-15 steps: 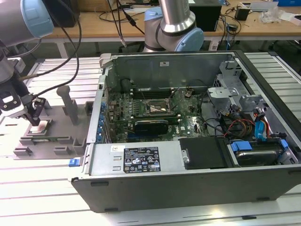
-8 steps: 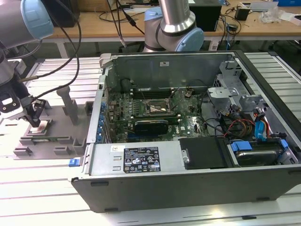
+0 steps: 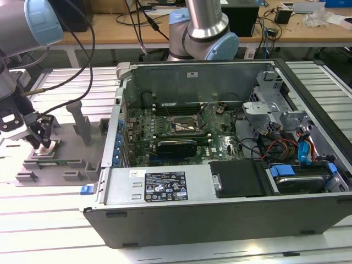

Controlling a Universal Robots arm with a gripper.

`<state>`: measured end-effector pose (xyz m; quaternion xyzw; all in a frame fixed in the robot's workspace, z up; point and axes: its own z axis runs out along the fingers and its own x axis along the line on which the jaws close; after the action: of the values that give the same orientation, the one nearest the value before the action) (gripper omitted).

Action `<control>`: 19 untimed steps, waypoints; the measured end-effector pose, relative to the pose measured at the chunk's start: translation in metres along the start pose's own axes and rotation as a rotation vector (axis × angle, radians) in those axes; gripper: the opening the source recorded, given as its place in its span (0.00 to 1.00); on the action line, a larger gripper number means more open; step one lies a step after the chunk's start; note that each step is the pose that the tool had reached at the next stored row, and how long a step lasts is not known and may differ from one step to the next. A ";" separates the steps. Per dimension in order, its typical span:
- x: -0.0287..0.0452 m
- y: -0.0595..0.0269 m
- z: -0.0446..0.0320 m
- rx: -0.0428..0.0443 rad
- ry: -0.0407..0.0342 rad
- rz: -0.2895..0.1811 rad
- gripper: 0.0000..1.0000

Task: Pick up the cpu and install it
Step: 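Pick up the cpu and move it towards the insertion slot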

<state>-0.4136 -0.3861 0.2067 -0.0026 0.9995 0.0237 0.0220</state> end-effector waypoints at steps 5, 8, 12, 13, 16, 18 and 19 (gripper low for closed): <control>0.0000 0.0000 0.0001 0.0000 -0.0001 0.001 0.60; -0.0001 0.0010 0.0042 0.0000 -0.0001 0.001 0.60; 0.0001 0.0038 0.0110 0.0001 0.0016 0.001 0.60; 0.0002 0.0049 0.0122 0.0001 0.0016 0.001 0.60; 0.0003 0.0067 0.0147 -0.0009 0.0016 -0.001 0.60; 0.0007 0.0071 0.0160 -0.0010 0.0019 -0.002 0.60; 0.0008 0.0072 0.0165 -0.0011 0.0017 -0.002 0.60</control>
<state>-0.4137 -0.3781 0.1905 -0.0037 0.9995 0.0242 0.0212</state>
